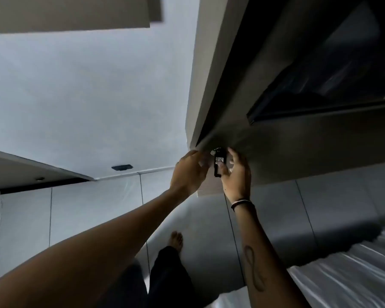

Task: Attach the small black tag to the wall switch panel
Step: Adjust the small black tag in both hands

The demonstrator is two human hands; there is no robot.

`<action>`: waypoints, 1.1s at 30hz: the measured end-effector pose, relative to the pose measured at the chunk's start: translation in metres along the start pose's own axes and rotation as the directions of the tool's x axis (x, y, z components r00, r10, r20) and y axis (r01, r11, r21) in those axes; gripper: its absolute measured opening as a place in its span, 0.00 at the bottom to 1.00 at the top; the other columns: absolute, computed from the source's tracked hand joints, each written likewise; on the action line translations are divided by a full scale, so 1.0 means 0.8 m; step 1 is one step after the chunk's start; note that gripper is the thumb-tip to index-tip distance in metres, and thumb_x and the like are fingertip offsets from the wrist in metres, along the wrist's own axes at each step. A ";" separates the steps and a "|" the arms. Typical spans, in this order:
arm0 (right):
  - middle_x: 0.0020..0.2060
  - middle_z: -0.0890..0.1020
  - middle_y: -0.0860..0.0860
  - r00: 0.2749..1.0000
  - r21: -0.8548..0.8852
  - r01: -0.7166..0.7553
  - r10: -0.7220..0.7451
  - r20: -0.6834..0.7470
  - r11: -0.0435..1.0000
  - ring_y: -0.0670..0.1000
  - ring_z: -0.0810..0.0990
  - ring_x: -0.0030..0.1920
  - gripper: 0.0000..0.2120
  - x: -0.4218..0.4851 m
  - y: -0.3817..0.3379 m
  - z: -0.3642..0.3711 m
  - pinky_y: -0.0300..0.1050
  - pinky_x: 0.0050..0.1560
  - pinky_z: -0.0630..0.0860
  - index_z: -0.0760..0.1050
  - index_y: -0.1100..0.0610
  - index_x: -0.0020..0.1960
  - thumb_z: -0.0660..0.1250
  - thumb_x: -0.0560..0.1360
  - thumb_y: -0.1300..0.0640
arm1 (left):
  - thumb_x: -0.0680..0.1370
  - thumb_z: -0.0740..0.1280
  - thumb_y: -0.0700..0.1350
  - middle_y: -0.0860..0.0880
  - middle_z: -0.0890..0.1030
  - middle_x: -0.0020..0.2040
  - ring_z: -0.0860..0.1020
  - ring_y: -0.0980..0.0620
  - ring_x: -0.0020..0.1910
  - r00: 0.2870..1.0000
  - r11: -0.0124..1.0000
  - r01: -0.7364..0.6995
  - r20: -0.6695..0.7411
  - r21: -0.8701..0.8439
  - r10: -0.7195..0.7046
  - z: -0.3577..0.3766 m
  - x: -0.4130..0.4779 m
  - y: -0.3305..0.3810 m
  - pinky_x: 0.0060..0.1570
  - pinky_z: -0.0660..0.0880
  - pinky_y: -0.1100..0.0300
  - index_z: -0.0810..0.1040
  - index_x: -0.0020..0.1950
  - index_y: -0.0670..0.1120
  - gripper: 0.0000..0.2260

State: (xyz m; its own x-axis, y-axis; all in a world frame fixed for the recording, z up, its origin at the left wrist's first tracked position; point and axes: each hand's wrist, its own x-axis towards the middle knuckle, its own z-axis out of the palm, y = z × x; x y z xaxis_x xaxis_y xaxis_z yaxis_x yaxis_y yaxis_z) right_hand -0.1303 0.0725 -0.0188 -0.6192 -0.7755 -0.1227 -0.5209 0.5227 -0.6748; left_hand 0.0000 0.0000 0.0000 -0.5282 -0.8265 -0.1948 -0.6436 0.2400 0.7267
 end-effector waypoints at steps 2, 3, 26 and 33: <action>0.70 0.77 0.58 0.998 0.010 -0.043 0.043 0.035 0.999 0.61 0.79 0.69 0.25 0.016 0.013 0.006 0.62 0.68 0.78 0.71 0.55 0.76 0.71 0.81 0.59 | 0.85 0.62 0.43 0.42 0.82 0.67 0.84 0.37 0.56 0.999 0.999 0.016 0.031 0.032 -0.017 0.016 0.019 0.000 0.52 0.82 0.47 0.82 0.70 0.47 0.15; 0.70 0.77 0.58 0.998 0.002 -0.046 0.046 0.049 0.999 0.61 0.79 0.68 0.24 0.024 0.020 0.010 0.62 0.67 0.79 0.72 0.55 0.76 0.70 0.81 0.60 | 0.86 0.61 0.43 0.41 0.81 0.69 0.83 0.35 0.57 0.999 0.999 0.012 0.036 0.050 -0.014 0.025 0.028 -0.001 0.52 0.82 0.46 0.81 0.71 0.47 0.15; 0.49 0.86 0.57 0.945 0.356 -0.238 0.131 0.300 0.904 0.57 0.84 0.52 0.06 0.050 0.024 0.018 0.52 0.53 0.81 0.81 0.59 0.54 0.72 0.79 0.65 | 0.76 0.77 0.38 0.53 0.82 0.36 0.80 0.52 0.40 0.954 0.881 0.285 0.022 -0.379 -0.300 0.043 0.054 -0.035 0.41 0.72 0.62 0.90 0.51 0.44 0.05; 0.49 0.85 0.56 0.897 0.475 -0.309 0.087 0.433 0.824 0.55 0.85 0.51 0.03 -0.003 -0.055 0.026 0.57 0.53 0.82 0.78 0.57 0.56 0.70 0.82 0.60 | 0.75 0.77 0.33 0.45 0.84 0.40 0.84 0.48 0.40 0.921 0.633 0.334 0.100 -0.699 -0.376 -0.033 -0.007 -0.065 0.55 0.83 0.49 0.88 0.42 0.45 0.08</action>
State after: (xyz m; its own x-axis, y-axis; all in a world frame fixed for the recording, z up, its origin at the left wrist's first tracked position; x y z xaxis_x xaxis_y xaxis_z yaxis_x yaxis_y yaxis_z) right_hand -0.0937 0.0437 -0.0041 -0.3461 -0.8036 -0.4842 0.0412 0.5026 -0.8636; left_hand 0.0512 -0.0212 -0.0198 -0.3001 -0.8007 -0.5185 -0.1968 -0.4799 0.8549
